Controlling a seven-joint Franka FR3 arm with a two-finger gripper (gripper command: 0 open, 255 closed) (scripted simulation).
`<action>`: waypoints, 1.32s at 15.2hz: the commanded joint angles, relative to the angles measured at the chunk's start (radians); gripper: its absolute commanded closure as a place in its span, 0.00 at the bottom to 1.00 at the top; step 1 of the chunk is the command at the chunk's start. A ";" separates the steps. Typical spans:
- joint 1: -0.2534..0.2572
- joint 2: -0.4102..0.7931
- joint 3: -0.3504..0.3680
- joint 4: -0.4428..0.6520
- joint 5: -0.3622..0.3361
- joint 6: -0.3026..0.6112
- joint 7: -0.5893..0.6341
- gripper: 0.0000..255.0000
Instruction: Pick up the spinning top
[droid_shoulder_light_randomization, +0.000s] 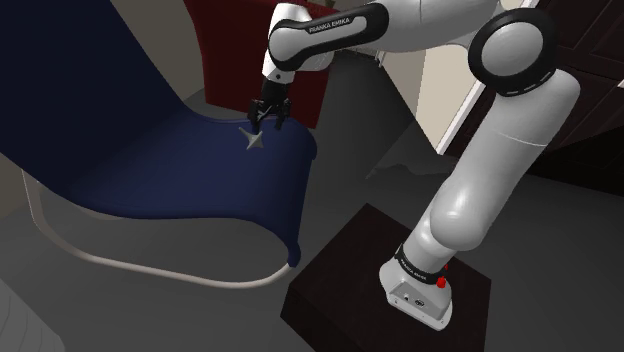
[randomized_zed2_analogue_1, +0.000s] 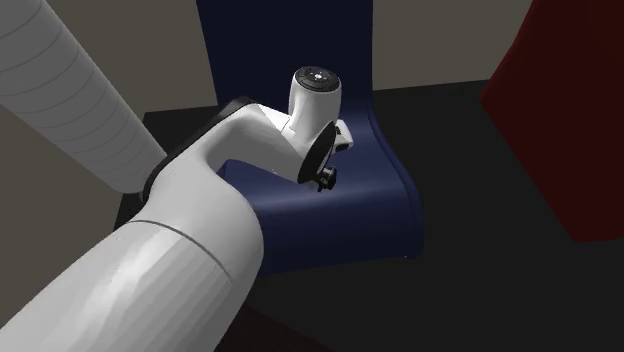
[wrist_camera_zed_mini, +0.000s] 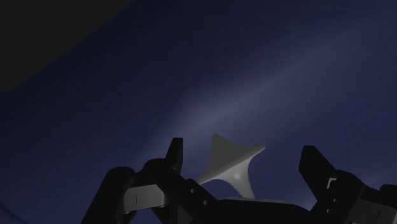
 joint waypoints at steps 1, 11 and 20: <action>0.004 0.064 0.005 0.050 0.017 0.023 -0.006 0.00; 0.005 0.104 0.007 -0.004 0.022 0.116 -0.017 0.00; 0.005 0.104 0.007 -0.004 0.022 0.116 -0.017 1.00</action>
